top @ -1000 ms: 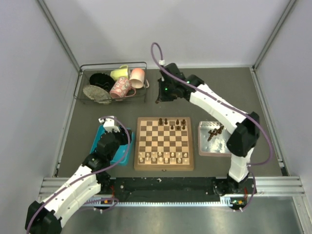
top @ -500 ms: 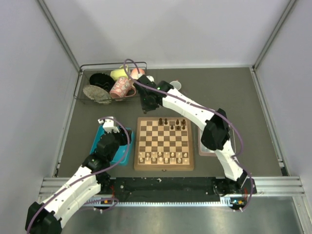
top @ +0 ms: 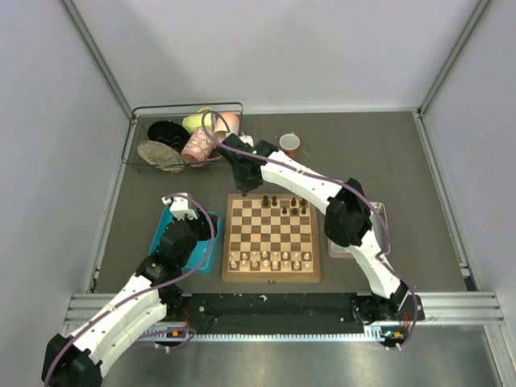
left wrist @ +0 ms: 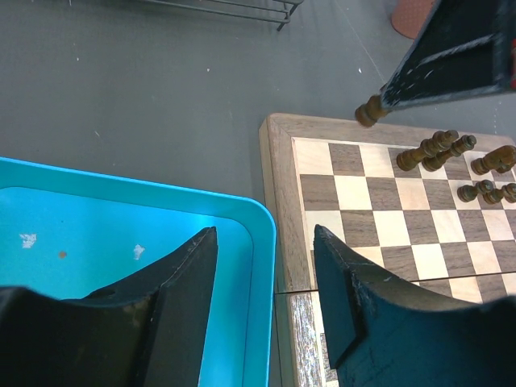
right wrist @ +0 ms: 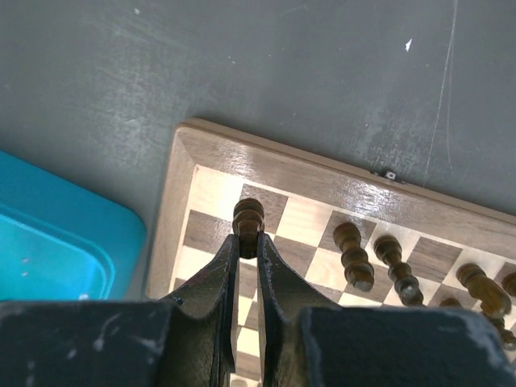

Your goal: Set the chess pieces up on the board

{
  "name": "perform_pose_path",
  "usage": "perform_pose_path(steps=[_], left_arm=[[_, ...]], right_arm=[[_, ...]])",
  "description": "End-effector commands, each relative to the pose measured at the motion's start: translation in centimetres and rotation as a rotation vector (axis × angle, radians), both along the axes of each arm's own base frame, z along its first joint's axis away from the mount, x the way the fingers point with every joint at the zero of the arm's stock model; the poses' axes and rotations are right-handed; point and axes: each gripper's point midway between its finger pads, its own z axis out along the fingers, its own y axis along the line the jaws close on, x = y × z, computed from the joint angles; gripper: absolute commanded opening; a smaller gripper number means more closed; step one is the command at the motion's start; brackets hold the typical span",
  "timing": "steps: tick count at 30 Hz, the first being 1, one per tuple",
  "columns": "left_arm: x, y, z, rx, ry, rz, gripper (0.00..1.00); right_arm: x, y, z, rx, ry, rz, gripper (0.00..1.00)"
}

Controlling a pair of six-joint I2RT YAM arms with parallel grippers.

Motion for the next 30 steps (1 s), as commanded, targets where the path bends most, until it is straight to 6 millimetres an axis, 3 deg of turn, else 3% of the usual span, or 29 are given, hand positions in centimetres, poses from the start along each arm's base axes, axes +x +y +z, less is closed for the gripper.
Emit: perform_pose_path(steps=[1,30], left_arm=[[0.4,0.1,1.1,-0.024,-0.045,0.016,0.56],[0.4,0.0,1.0,-0.023,-0.043,0.012,0.56]], right_arm=[[-0.2,0.6,-1.5,-0.026,0.009,0.016,0.00],[-1.3,0.0,-4.7,-0.081,0.077,0.054,0.00]])
